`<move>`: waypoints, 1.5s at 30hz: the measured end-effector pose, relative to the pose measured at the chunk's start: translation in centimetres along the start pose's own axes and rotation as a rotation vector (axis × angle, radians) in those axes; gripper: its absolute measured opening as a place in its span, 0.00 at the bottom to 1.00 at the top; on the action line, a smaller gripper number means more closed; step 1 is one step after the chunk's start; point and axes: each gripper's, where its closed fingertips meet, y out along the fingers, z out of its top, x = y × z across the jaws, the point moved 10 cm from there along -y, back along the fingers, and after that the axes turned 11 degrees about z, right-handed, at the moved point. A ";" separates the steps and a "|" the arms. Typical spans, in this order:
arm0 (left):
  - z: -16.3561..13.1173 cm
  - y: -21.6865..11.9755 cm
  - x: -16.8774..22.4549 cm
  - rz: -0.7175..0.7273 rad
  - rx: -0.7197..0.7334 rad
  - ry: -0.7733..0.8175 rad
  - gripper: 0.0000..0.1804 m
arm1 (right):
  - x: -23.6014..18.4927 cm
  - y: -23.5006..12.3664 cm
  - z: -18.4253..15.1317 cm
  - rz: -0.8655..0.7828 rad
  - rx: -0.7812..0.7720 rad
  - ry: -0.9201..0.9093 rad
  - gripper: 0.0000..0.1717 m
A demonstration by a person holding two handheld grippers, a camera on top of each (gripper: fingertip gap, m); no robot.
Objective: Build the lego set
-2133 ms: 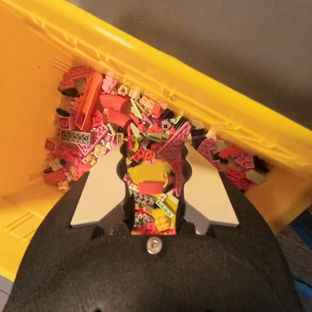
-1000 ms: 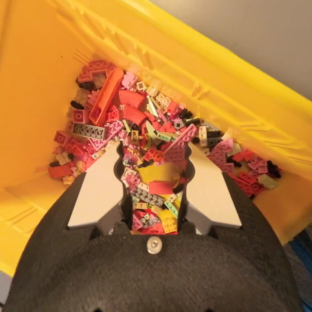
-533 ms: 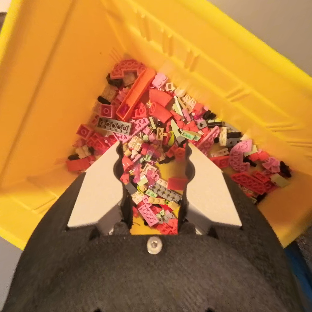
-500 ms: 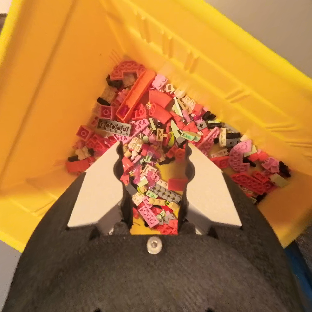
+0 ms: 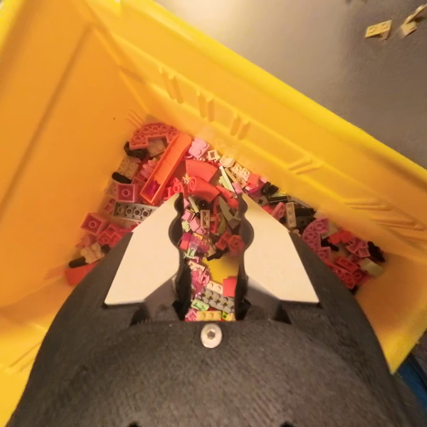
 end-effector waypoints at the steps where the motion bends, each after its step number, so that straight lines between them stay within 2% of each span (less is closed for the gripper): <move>1: 0.0 0.2 0.0 -0.003 -0.006 0.007 0.25 | -0.2 0.1 0.1 0.016 -0.007 -0.023 0.14; 10: 0.4 1.1 0.3 0.019 -0.044 0.068 0.22 | -0.9 0.5 0.0 0.063 0.001 -0.047 0.16; 11: 0.4 1.0 0.2 0.029 -0.043 0.069 0.14 | -0.9 0.5 -0.1 0.060 0.002 -0.041 0.16; 12: 0.3 0.9 0.3 0.038 -0.042 0.073 0.12 | -0.8 0.5 -0.1 0.057 0.002 -0.035 0.16; 19: 0.0 -0.2 0.7 0.099 -0.049 0.051 0.10 | -0.5 0.5 -0.4 0.036 -0.017 -0.006 0.15; 26: -0.2 -2.6 0.1 0.185 -0.042 -0.029 0.10 | -0.1 0.4 -0.6 0.007 -0.037 0.013 0.15; 34: -2.4 -3.3 -1.5 0.193 -0.155 -0.093 0.10 | 0.2 0.3 -0.7 -0.016 -0.022 0.040 0.14; 35: -2.7 -3.1 -1.6 0.176 -0.176 -0.099 0.11 | 0.3 0.2 -0.7 -0.017 -0.016 0.044 0.14; 37: -3.1 -2.7 -1.9 0.150 -0.209 -0.121 0.21 | 0.4 0.1 -0.7 -0.018 -0.009 0.056 0.14; 39: -3.0 -2.6 -2.4 0.141 -0.192 -0.131 0.28 | 0.4 0.1 -0.6 -0.015 0.003 0.066 0.14; 42: -1.8 -2.5 -3.3 0.138 -0.112 -0.144 0.28 | 0.5 0.0 -0.5 -0.007 0.018 0.072 0.14; 45: -0.3 -1.5 -3.6 0.040 -0.020 -0.127 0.28 | 0.5 0.0 -0.5 -0.002 0.023 0.073 0.14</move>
